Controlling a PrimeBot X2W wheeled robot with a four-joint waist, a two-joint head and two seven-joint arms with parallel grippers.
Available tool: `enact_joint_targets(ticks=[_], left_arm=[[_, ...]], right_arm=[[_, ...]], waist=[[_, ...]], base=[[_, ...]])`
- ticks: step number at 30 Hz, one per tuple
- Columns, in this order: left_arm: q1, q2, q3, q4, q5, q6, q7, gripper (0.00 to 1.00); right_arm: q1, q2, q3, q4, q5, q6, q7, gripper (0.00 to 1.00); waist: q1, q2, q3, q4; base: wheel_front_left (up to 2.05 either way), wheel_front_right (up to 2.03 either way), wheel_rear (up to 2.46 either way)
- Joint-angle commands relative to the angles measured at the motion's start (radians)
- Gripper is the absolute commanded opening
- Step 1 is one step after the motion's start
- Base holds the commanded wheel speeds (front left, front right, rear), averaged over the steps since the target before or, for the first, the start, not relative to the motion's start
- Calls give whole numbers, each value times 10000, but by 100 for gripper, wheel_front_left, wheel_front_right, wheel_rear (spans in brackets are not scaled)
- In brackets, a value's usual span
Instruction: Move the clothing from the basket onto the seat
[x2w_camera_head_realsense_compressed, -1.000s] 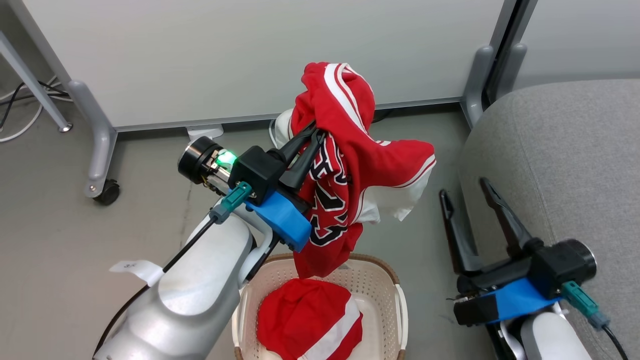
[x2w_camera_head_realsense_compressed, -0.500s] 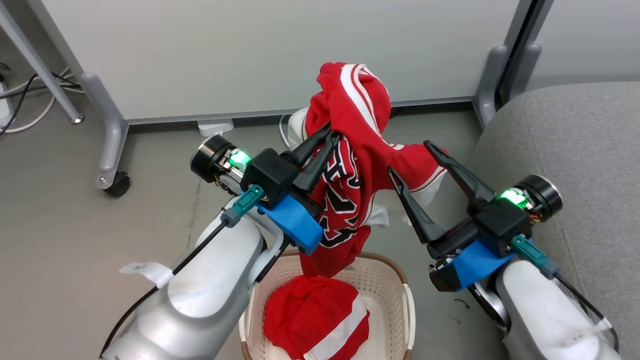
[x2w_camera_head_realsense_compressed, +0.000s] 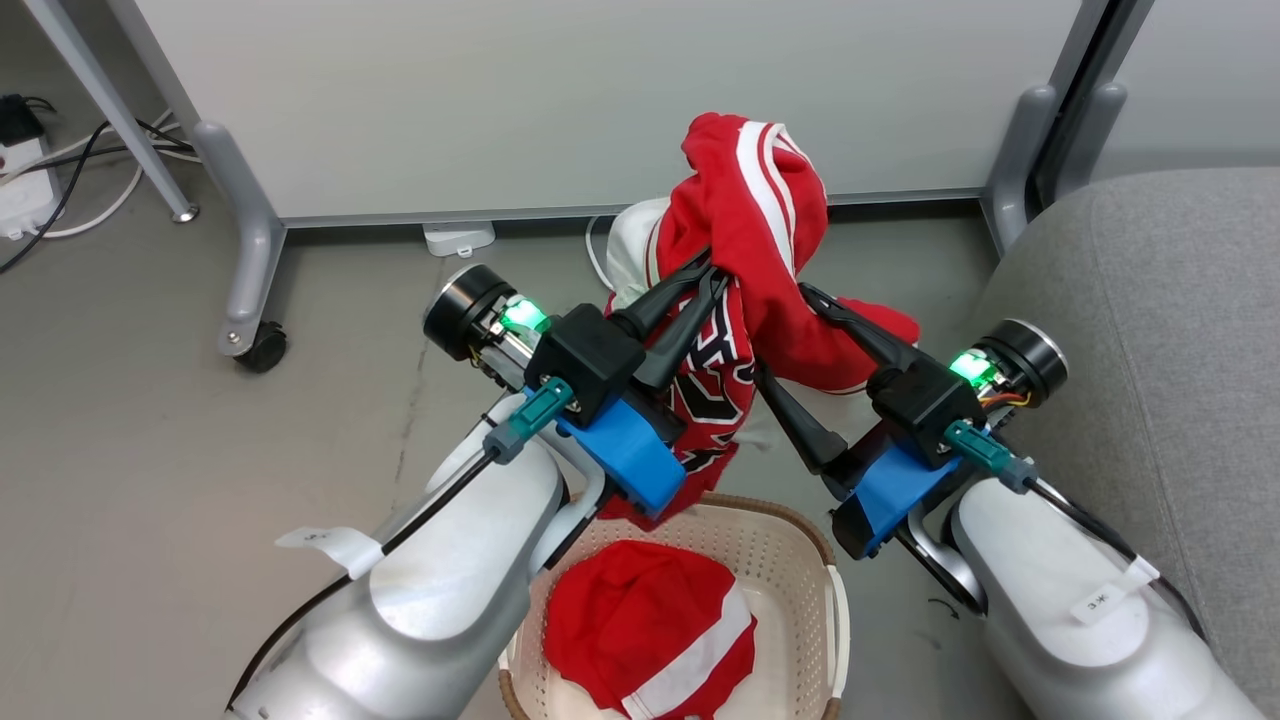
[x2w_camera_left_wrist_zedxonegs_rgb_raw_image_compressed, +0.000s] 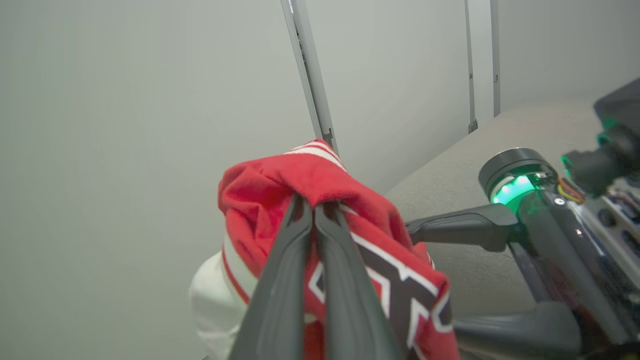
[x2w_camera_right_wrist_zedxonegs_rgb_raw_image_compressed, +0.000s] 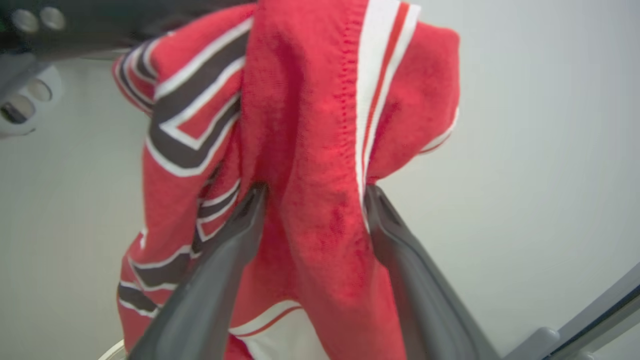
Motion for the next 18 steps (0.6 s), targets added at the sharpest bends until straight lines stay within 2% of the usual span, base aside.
enact_joint_targets(ticks=[1, 3, 4, 5, 18], left_arm=[[-132, -49, -37, -71, 24, -44, -51, 0], [-114, -67, -71, -89, 12, -50, -51, 0], [-110, -71, -84, -90, 0, -54, -51, 0], [-106, -73, -91, -92, -10, -57, -51, 0], [-59, 15, -64, -88, -58, -68, -52, 0]], right_arm=[[-202, 59, 71, 190, 106, 5, -31, 100], [-283, 148, 134, 325, 234, 5, -31, 100], [-289, 178, 190, 412, 318, 5, -31, 4], [-291, 196, 222, 490, 374, 5, -31, 0], [-67, 205, 152, 347, 570, 5, -33, 0]], waist=[[-1, -1, -2, 17], [-1, -1, -15, 37], [-1, -1, -20, 43], [-1, -1, -24, 43], [-1, -1, -37, -10]], base=[[0, 0, 0], [0, 0, 0], [0, 0, 0], [0, 0, 0], [0, 0, 0]])
